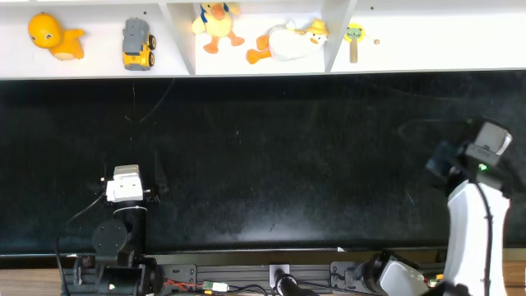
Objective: Store Toys
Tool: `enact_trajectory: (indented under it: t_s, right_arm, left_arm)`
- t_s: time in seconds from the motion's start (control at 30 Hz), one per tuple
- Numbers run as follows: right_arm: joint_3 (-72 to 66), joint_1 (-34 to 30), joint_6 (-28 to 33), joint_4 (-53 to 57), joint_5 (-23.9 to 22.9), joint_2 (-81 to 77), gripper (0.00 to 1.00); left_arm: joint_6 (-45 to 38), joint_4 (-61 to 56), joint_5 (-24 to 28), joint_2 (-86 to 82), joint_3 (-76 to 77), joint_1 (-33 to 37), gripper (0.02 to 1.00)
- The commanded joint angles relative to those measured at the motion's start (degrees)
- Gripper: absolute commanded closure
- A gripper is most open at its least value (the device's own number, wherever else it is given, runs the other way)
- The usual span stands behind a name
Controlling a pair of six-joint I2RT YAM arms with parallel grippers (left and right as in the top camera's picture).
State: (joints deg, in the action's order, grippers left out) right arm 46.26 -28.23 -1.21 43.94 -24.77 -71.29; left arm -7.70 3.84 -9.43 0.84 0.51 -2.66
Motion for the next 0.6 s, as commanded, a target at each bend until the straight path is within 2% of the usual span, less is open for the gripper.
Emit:
enact_trajectory:
  t_s: [0.03, 0.23, 0.33, 0.4, 0.47, 0.53, 0.6]
  right_arm:
    - [0.02, -6.16, 5.64, -1.51, 3.69, -2.14, 0.005]
    - [0.17, -13.88, 17.49, -2.36, 25.11, -1.66, 0.003]
    - [0.55, -17.31, 23.74, -0.26, 33.75, -1.66, 0.003]
    - [1.29, -20.22, 28.89, 1.77, 39.21, -1.68, 0.003]
    - [2.99, -23.74, 36.83, 5.90, 45.11, -1.68, 0.003]
    - [5.22, -26.77, 41.86, 9.79, 48.06, -1.68, 0.003]
    - [8.22, -30.34, 44.13, 12.37, 48.74, -1.68, 0.005]
  left_arm:
    - [-0.85, 0.17, 0.37, -0.68, -0.04, -0.31, 0.020]
    - [-0.85, 0.17, 0.37, -0.68, -0.04, -0.31, 0.020]
    - [-0.85, 0.17, 0.37, -0.68, -0.04, -0.31, 0.023]
    - [-0.85, 0.17, 0.37, -0.68, -0.04, -0.31, 0.020]
    - [-0.85, 0.17, 0.37, -0.68, -0.04, -0.31, 0.020]
    - [-0.85, 0.17, 0.37, -0.68, -0.04, -0.31, 0.020]
    - [-0.85, 0.17, 0.37, -0.68, -0.04, -0.31, 0.020]
